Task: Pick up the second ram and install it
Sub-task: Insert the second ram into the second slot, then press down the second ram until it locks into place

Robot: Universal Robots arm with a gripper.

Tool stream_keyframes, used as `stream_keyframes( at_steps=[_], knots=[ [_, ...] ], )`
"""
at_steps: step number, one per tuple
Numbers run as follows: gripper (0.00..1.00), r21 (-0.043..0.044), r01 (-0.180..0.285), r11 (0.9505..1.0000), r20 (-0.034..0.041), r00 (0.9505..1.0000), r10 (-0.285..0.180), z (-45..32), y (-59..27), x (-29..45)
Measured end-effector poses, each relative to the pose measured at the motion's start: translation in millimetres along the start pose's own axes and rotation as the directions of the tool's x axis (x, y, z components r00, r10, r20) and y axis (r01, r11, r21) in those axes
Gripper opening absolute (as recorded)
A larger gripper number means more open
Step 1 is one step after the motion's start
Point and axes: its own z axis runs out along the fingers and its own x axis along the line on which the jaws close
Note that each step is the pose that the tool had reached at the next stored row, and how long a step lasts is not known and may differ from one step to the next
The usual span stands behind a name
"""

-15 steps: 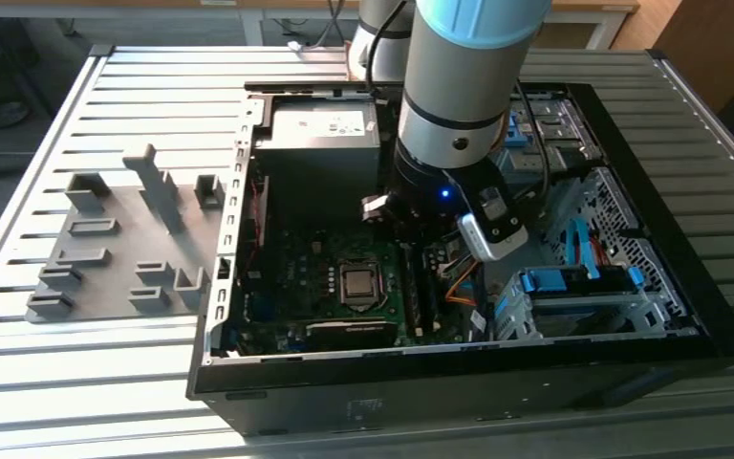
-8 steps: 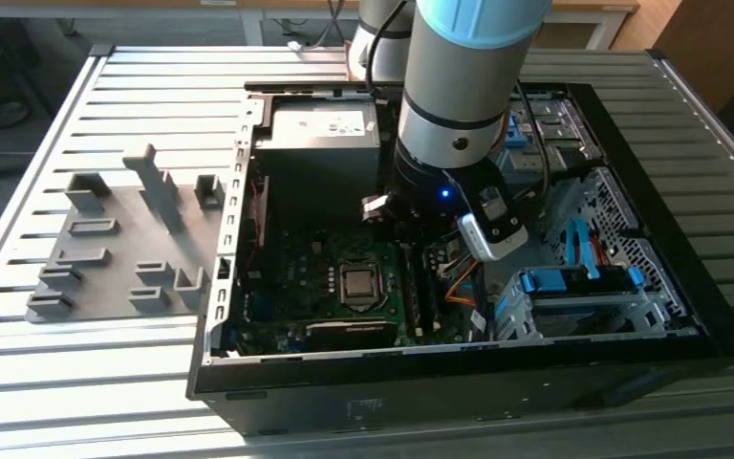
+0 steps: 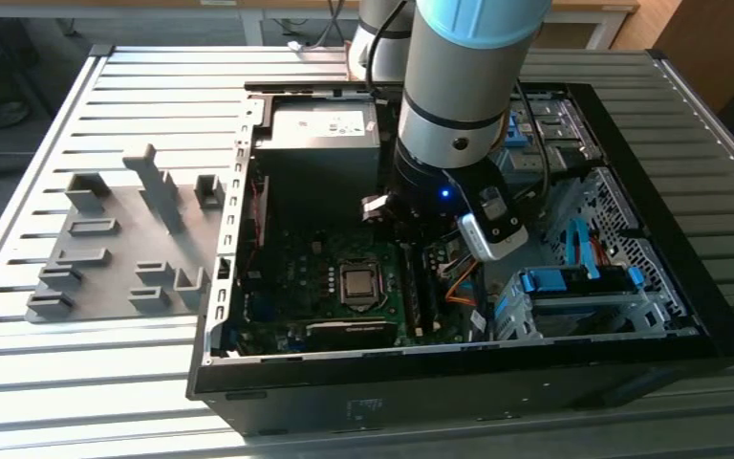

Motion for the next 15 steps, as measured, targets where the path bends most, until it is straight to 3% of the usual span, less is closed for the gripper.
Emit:
stream_keyframes(
  at_steps=[7, 15],
  knots=[
    [0.11, -0.0001, 0.000, 1.0000, 0.0000, 1.0000, 0.000, 1.0, 0.1, -3.9],
    [0.11, -0.0001, 0.000, 1.0000, 0.0000, 1.0000, 0.000, 9.7, -1.8, -4.2]
  ],
)
